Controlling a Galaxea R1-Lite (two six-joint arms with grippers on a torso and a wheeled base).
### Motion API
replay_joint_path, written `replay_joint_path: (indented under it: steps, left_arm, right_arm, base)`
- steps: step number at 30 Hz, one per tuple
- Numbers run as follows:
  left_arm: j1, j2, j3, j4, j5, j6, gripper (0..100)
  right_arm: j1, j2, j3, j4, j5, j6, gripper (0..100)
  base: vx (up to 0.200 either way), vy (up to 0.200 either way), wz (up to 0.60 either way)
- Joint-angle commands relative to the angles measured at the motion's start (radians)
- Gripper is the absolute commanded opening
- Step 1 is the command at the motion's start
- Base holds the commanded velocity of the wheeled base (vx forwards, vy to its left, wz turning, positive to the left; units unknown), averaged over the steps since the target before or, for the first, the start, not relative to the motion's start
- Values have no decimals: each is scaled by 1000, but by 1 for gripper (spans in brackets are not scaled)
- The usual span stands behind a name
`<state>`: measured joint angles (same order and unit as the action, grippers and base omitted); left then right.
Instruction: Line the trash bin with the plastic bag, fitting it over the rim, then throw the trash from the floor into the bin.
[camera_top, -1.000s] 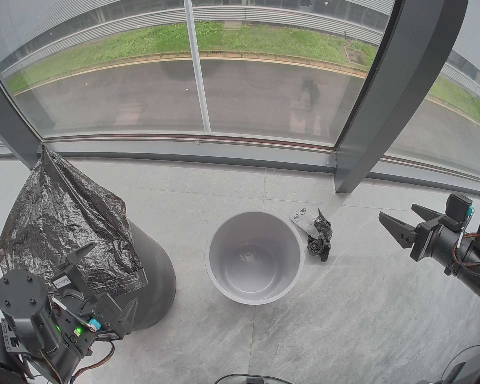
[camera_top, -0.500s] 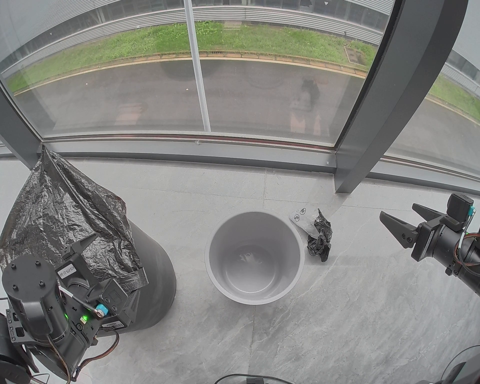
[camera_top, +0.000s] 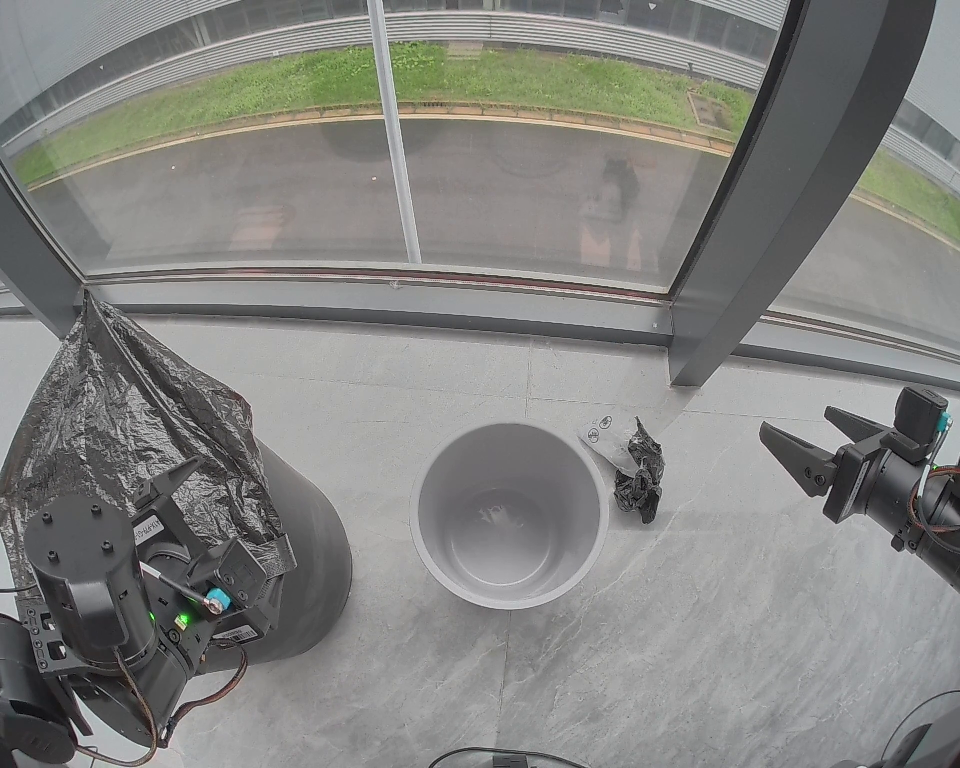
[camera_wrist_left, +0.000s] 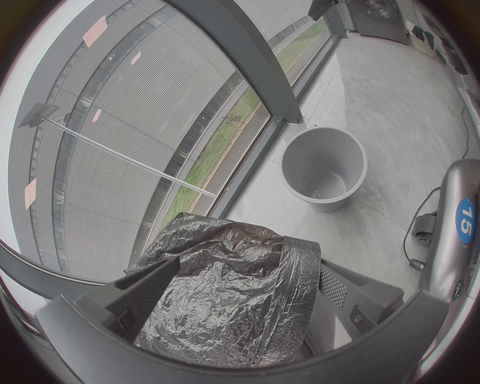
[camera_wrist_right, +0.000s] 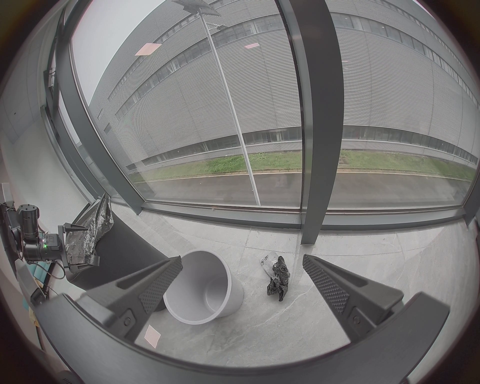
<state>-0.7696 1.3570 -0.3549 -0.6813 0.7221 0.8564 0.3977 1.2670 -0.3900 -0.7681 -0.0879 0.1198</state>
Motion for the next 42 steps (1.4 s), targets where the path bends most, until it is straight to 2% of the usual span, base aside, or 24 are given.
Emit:
replay_joint_path:
  steps: [1, 9, 22, 23, 30, 41, 42]
  left_arm:
    - [4, 16, -3, -4, 0, 0, 100]
    - [35, 14, -6, -11, 0, 0, 100]
    - [38, 42, -50, -12, 0, -14, 100]
    - [38, 42, -50, -12, 0, -14, 0]
    - [58, 93, -42, -109, -1, -8, 0]
    - [65, 83, -52, -147, -3, -19, 0]
    - [69, 80, -64, -199, -7, -37, 0]
  right_arm:
    - [0, -3, 0, 0, 0, 0, 100]
    - [1, -5, 3, -16, 2, 0, 100]
    - [1, 0, 16, -51, 5, 0, 100]
    - [1, 0, 16, -51, 5, 0, 100]
    - [1, -3, 16, -51, 5, 0, 100]
    - [1, -1, 16, -51, 5, 0, 100]
    - [3, -3, 16, -51, 4, 1, 100]
  base:
    - [0, 0, 0]
    - [0, 0, 0]
    - [0, 0, 0]
    - [0, 0, 0]
    - [0, 0, 0]
    - [0, 0, 0]
    - [0, 0, 0]
